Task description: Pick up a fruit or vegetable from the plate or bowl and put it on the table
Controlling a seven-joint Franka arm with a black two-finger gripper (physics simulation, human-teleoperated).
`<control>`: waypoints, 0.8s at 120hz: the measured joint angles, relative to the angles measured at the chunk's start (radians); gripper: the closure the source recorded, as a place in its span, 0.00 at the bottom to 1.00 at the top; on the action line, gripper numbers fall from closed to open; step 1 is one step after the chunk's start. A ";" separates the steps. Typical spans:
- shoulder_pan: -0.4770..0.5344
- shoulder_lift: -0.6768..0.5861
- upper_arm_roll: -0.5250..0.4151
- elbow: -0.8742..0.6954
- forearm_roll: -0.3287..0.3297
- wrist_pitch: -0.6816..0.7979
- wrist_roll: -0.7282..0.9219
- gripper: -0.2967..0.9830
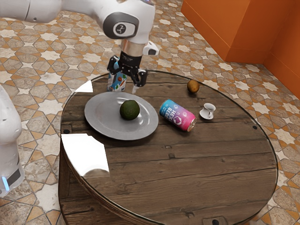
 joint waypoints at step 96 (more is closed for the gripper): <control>-0.019 0.072 -0.038 -0.095 0.002 0.175 -0.033 0.23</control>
